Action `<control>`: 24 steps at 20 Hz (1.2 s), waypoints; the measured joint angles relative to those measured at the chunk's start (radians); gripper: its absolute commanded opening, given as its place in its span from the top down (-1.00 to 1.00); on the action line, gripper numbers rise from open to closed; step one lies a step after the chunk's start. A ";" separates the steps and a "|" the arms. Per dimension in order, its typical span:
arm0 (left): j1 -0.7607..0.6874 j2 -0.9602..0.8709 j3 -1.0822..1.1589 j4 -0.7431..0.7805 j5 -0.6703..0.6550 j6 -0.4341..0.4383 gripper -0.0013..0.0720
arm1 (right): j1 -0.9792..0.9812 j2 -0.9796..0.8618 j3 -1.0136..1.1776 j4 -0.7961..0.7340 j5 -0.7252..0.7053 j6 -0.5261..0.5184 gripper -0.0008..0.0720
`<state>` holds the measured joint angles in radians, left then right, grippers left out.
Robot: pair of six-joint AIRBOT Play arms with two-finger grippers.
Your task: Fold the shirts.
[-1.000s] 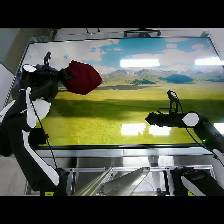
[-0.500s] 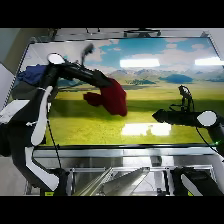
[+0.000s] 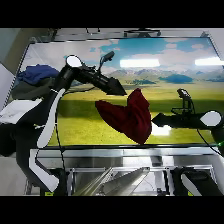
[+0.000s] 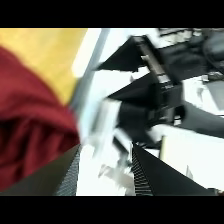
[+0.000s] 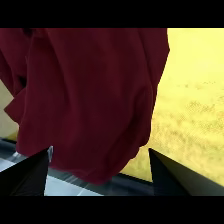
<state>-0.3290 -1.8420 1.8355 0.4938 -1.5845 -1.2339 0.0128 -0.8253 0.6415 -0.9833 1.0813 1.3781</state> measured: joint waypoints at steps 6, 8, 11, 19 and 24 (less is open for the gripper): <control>0.159 0.041 -0.212 0.283 -0.010 -0.069 0.05 | 0.010 -0.128 0.017 0.080 -0.098 -0.155 -0.86; 0.197 0.038 -0.311 0.320 0.031 -0.072 0.05 | 0.037 -0.221 0.060 0.125 -0.116 -0.216 -0.86; 0.212 0.017 -0.419 0.346 0.114 -0.045 0.05 | 0.100 -0.380 0.164 0.158 -0.132 -0.270 -0.84; 0.111 -0.083 -0.397 0.340 0.277 -0.011 0.19 | 0.177 -0.622 0.338 0.177 -0.137 -0.299 0.72; 0.053 -0.133 -0.262 0.391 0.278 -0.016 0.93 | 0.179 -0.636 0.357 0.196 -0.101 -0.302 0.92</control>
<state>-0.2760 -1.9747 1.5738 0.8845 -1.3064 -1.2499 0.1921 -1.4609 0.9985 -0.7872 0.9798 1.0760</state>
